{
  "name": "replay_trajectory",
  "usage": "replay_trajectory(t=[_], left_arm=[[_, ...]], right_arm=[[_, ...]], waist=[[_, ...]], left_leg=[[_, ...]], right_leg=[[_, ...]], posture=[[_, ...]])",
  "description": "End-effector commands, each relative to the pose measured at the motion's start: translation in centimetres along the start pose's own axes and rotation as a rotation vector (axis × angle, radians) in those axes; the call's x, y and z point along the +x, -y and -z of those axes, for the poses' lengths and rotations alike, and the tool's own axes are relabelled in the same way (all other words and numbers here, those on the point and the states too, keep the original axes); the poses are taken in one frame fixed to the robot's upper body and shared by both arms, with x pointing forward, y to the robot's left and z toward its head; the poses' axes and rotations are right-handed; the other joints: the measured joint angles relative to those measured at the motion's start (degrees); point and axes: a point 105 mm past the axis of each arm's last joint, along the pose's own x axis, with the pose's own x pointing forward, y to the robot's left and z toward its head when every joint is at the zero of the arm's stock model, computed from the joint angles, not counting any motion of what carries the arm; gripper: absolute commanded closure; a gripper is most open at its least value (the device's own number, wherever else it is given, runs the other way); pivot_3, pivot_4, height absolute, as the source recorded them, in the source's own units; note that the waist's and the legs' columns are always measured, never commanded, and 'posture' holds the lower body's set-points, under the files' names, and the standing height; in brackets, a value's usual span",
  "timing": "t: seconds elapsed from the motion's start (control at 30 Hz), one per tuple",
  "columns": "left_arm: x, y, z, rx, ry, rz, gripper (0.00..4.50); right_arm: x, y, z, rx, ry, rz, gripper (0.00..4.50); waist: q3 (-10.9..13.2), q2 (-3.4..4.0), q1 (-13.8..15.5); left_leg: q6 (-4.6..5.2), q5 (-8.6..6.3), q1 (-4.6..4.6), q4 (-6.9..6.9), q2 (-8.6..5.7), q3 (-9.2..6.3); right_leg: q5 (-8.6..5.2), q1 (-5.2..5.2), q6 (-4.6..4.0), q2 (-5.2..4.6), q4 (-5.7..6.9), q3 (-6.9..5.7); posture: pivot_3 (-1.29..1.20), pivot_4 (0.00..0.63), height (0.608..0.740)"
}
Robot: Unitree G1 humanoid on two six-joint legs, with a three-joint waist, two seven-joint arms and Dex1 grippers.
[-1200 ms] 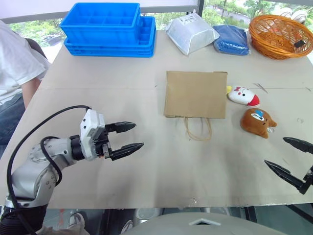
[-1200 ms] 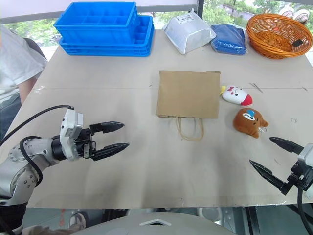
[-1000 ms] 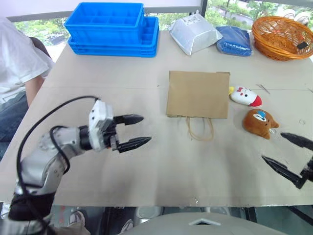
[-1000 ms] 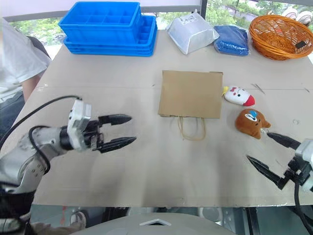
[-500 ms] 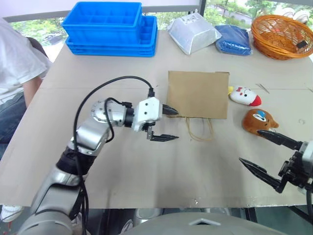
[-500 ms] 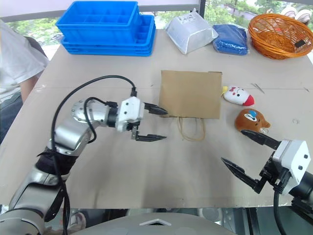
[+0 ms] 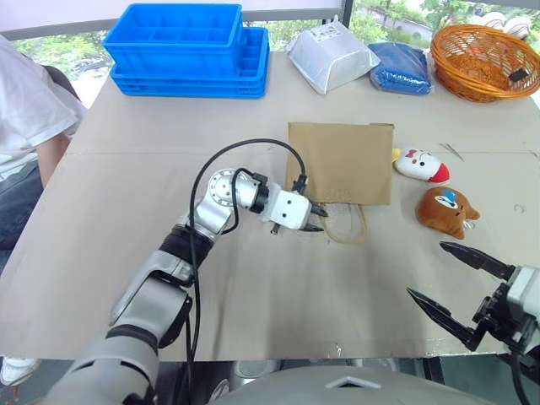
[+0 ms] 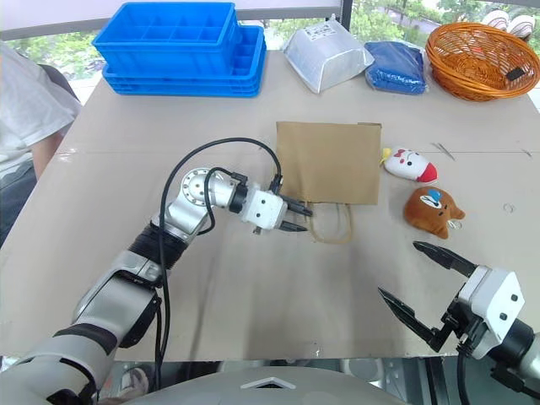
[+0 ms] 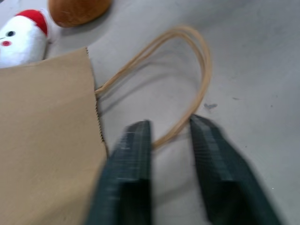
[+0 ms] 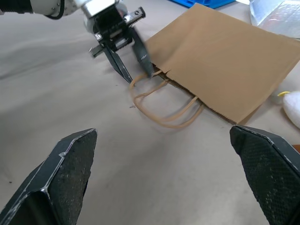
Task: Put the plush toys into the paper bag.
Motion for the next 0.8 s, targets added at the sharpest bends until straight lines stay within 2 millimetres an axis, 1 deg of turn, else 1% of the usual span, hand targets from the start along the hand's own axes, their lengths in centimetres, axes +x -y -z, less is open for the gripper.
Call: replay_trajectory(t=[0.03, 0.1, 0.27, 0.3, 0.33, 0.4, 0.43, 0.47, 0.5, 0.53, 0.63, 0.67, 0.73, 0.77, 0.8], left_arm=[[-1.1, -2.0, -1.4, -0.109, 0.108, -0.103, 4.44], [-1.8, -2.8, -2.0, -0.227, 0.18, -0.154, 4.44], [-3.9, -5.1, -4.5, -0.546, 0.401, -0.27, 4.44], [-4.5, -5.8, -5.2, -0.617, 0.453, -0.299, 4.44], [-5.0, -6.3, -5.7, -0.675, 0.495, -0.317, 4.48], [-5.7, -6.8, -6.6, -0.756, 0.545, -0.328, 4.5], [-6.1, -7.1, -7.2, -0.796, 0.581, -0.337, 4.5], [-6.4, -7.3, -7.7, -0.833, 0.609, -0.343, 4.5], [-6.7, -7.5, -8.4, -0.854, 0.633, -0.345, 4.5], [-6.9, -7.5, -8.8, -0.869, 0.647, -0.345, 4.5], [-7.1, -7.2, -10.4, -0.881, 0.681, -0.332, 4.5], [-7.1, -7.1, -10.6, -0.887, 0.686, -0.332, 4.5], [-7.0, -7.0, -11.0, -0.892, 0.688, -0.329, 4.5], [-6.9, -6.7, -11.3, -0.891, 0.684, -0.321, 4.5], [-6.8, -6.5, -11.6, -0.886, 0.677, -0.315, 4.5]], right_arm=[[0.2, 0.1, -0.9, -0.04, 0.036, 0.023, 0.0], [0.4, 0.3, -0.9, -0.057, 0.034, 0.036, 0.0], [1.7, 0.7, -1.2, -0.092, 0.033, 0.054, 0.0], [2.2, 0.7, -1.3, -0.045, 0.033, 0.039, 0.0], [2.6, 0.8, -1.4, 0.008, 0.037, 0.027, 0.25], [3.3, 1.0, -1.6, 0.065, 0.039, 0.013, 0.91], [4.2, 1.1, -1.9, 0.062, 0.043, 0.001, 1.44], [5.0, 1.4, -2.2, 0.058, 0.05, -0.001, 1.8], [6.1, 1.6, -2.8, 0.064, 0.073, -0.007, 2.46], [6.8, 1.8, -3.2, 0.07, 0.087, -0.012, 2.88], [10.4, 2.7, -3.5, 0.015, 0.061, -0.034, 4.28], [11.3, 2.9, -3.5, -0.007, 0.046, -0.033, 4.4], [12.5, 3.9, -3.3, -0.023, 0.02, 0.011, 4.4], [13.4, 4.3, -3.7, -0.036, 0.021, 0.014, 4.4], [14.5, 4.5, -4.5, -0.026, 0.038, 0.006, 4.4]], waist=[[0.0, 0.0, 0.0], [0.0, 0.0, -0.1], [0.0, 0.0, -0.2], [0.0, 0.0, -0.2], [0.0, 0.0, -0.2], [0.0, 0.0, -0.2], [0.0, 0.0, -0.2], [0.0, -0.01, -0.2], [0.0, -0.01, -0.4], [0.0, -0.01, -0.6], [0.0, -0.02, -0.8], [0.0, -0.01, -0.8], [0.0, -0.01, -0.6], [0.0, 0.0, -0.5], [0.0, 0.0, -0.5]], left_leg=[[0.0, 0.0, 0.0, 0.0, 0.0, -0.01], [0.0, 0.0, -0.01, 0.01, 0.02, -0.02], [0.01, 0.0, 0.0, 0.02, 0.05, -0.06], [0.0, 0.0, -0.01, 0.04, 0.04, -0.06], [0.0, 0.0, -0.01, 0.06, 0.04, -0.07], [0.0, 0.0, -0.02, 0.09, 0.04, -0.08], [0.0, 0.0, -0.01, 0.09, 0.04, -0.1], [0.0, 0.0, -0.01, 0.09, 0.04, -0.15], [-0.01, 0.01, -0.02, 0.09, 0.04, -0.18], [-0.01, 0.01, -0.01, 0.09, 0.04, -0.17], [-0.03, 0.02, -0.01, 0.1, 0.01, -0.21], [-0.05, 0.03, -0.03, 0.09, 0.01, -0.21], [-0.25, 0.14, -0.05, 0.07, -0.05, -0.34], [-0.27, 0.15, -0.07, 0.07, -0.05, -0.36], [-0.29, 0.16, -0.11, 0.07, -0.06, -0.36]], right_leg=[[0.0, 0.0, 0.01, 0.0, 0.0, -0.01], [0.0, 0.0, 0.02, 0.0, 0.01, -0.03], [0.0, -0.01, 0.03, 0.01, 0.05, -0.06], [0.0, -0.01, 0.04, 0.01, 0.05, -0.05], [0.0, -0.01, 0.04, 0.0, 0.05, -0.06], [0.01, -0.01, 0.03, -0.01, 0.06, -0.05], [0.01, -0.01, 0.03, -0.02, 0.06, -0.06], [0.01, 0.0, 0.03, -0.01, 0.07, -0.09], [0.01, -0.01, 0.02, 0.0, 0.07, -0.11], [0.01, -0.01, 0.02, 0.0, 0.08, -0.1], [0.02, -0.01, 0.01, -0.03, 0.08, -0.11], [0.02, -0.02, 0.0, -0.03, 0.08, -0.11], [0.02, -0.02, 0.0, -0.04, 0.09, -0.17], [0.02, -0.02, -0.01, -0.03, 0.08, -0.19], [0.02, -0.05, -0.01, -0.04, 0.08, -0.19]], posture=[[0.0, 0.15, 0.74], [0.0, 0.15, 0.74], [0.0, 0.15, 0.74], [0.0, 0.15, 0.74], [0.0, 0.15, 0.74], [0.0, 0.15, 0.74], [0.0, 0.15, 0.74], [0.0, 0.15, 0.74], [0.0, 0.15, 0.74], [0.0, 0.15, 0.74], [0.0, 0.15, 0.74], [0.0, 0.15, 0.74], [0.0, 0.15, 0.74], [0.0, 0.15, 0.74], [0.0, 0.15, 0.74]])
